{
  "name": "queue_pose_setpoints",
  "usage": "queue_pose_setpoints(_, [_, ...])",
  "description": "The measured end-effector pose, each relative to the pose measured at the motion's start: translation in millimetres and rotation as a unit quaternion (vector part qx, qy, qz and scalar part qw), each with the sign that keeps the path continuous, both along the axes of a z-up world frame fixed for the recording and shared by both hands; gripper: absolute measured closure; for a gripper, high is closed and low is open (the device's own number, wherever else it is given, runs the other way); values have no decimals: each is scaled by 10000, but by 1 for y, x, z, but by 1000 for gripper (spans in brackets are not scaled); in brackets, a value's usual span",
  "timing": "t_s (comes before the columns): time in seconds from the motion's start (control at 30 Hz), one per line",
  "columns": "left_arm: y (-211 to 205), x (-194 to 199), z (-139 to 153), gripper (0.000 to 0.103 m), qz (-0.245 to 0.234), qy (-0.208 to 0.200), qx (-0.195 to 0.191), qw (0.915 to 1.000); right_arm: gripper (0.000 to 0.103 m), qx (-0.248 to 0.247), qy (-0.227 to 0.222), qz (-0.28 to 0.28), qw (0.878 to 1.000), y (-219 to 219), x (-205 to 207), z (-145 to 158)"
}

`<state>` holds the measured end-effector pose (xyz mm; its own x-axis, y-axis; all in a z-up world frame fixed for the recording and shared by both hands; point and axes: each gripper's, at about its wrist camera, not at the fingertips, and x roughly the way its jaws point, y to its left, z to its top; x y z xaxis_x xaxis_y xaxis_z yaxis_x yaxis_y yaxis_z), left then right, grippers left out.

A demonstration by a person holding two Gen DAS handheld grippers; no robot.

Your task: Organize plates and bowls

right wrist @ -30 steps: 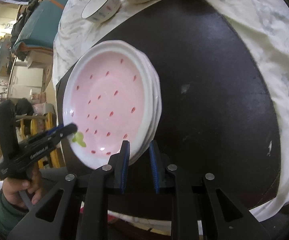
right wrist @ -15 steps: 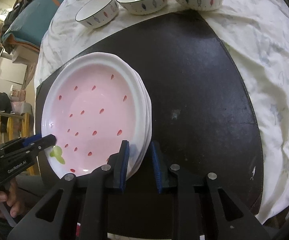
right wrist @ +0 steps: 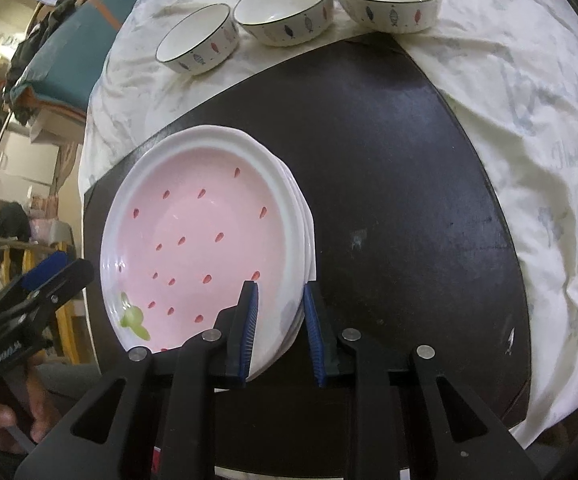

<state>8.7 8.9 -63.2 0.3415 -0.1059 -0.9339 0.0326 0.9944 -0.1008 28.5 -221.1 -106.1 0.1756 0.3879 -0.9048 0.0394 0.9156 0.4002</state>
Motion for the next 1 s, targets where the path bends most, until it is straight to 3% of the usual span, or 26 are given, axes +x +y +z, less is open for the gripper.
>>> queue_pose_setpoints(0.03, [1,-1,1,16,40,15,-1,10000,72,33,-33,-38,10000,-1,0,1])
queue_pose_setpoints(0.13, [5,-2,3,12,131,34,-78,9999,44,116,-220,-115,9996,-1,0,9])
queue_pose_setpoints(0.17, [7,-2,6,12,147,-15,-140,9998,41,125,-269,-128,9995,-2,0,11])
queue_pose_setpoints(0.23, [6,-4,12,11,88,-184,-158,9997,39,150,-342,-142,9992,-2,0,14])
queue_pose_setpoints(0.33, [7,-5,21,0,120,-422,-25,9990,37,251,-398,-156,9988,0,0,16])
queue_pose_setpoints(0.4, [8,-3,25,0,170,-476,8,9987,36,281,-419,-117,9987,3,0,18])
queue_pose_setpoints(0.53, [15,1,30,0,343,-456,-58,9984,24,363,-583,-179,9975,4,-1,28])
queue_pose_setpoints(0.8, [26,19,54,0,621,-694,24,9956,24,486,-673,-117,9965,5,11,43])
queue_pose_setpoints(1.0, [30,47,60,0,656,-784,133,9947,24,412,-982,27,9943,5,44,60])
